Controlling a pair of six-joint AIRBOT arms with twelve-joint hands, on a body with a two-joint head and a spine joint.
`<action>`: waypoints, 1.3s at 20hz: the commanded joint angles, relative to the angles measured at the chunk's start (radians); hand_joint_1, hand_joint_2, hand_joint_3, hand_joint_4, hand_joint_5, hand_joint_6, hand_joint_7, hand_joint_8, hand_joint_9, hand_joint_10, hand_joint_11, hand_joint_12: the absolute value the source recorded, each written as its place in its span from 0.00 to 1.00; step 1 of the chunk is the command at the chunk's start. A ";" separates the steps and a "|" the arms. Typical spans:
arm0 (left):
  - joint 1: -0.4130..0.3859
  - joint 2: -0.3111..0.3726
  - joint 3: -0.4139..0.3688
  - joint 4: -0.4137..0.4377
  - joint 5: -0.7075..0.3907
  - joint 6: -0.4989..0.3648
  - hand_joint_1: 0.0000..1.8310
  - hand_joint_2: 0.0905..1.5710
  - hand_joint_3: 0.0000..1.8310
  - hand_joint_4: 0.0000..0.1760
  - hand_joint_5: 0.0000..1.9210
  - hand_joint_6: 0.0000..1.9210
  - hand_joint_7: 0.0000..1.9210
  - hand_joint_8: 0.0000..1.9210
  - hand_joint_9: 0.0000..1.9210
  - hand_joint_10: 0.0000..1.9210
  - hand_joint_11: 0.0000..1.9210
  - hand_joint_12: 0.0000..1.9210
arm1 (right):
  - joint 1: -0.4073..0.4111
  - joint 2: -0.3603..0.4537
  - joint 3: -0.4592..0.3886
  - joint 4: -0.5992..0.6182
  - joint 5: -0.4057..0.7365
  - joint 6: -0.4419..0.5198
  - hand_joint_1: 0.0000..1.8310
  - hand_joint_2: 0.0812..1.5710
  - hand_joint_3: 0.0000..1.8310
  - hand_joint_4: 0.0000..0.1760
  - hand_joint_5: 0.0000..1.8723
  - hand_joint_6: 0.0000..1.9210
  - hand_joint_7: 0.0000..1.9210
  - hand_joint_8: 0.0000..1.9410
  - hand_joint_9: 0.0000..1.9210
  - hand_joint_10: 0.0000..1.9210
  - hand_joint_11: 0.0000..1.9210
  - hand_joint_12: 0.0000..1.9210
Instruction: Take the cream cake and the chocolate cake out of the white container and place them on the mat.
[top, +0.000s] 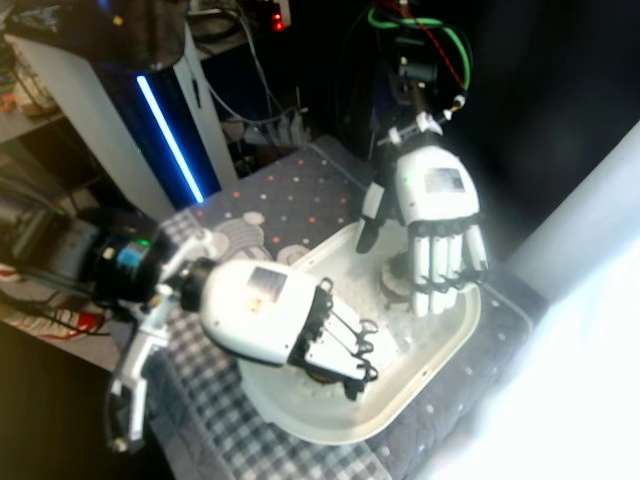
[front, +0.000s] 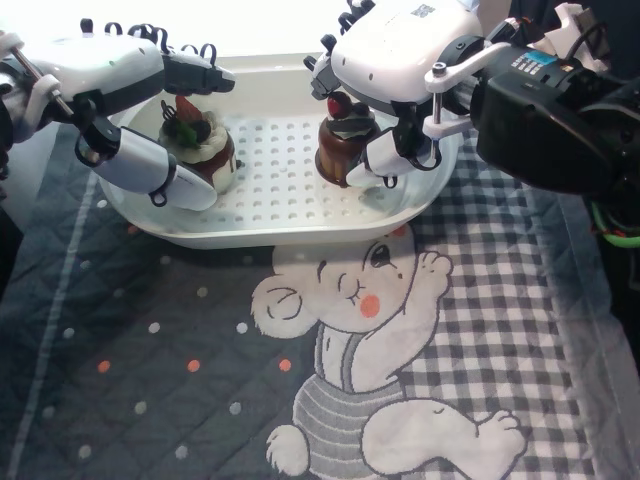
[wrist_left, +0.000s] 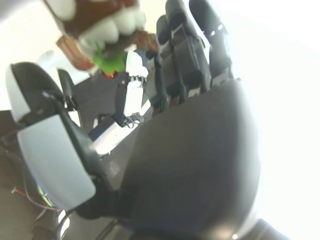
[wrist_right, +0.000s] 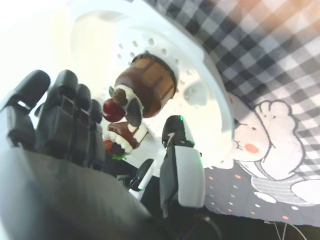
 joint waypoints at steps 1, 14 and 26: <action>-0.005 -0.005 0.001 0.004 -0.091 -0.002 0.42 0.52 0.01 0.00 0.21 0.00 0.26 0.01 0.28 0.02 0.02 0.68 | 0.015 -0.006 0.003 -0.011 0.105 -0.006 0.53 0.56 0.00 0.00 0.40 0.01 0.42 0.01 0.42 0.04 0.15 0.61; 0.026 -0.051 0.052 -0.035 -0.061 -0.002 0.73 0.76 0.00 0.00 0.38 0.68 0.39 0.66 0.38 0.78 0.27 0.74 | 0.015 -0.014 0.006 -0.010 0.100 -0.006 0.73 0.74 0.00 0.00 0.47 0.46 0.43 0.69 0.42 0.82 0.39 0.91; 0.041 -0.059 0.066 -0.075 -0.134 -0.040 0.73 0.77 0.00 0.00 0.35 0.72 0.39 0.69 0.38 0.77 0.27 0.73 | 0.015 -0.007 -0.031 -0.011 0.156 -0.006 0.75 0.71 0.00 0.00 0.50 0.56 0.51 0.51 0.40 0.69 0.23 0.76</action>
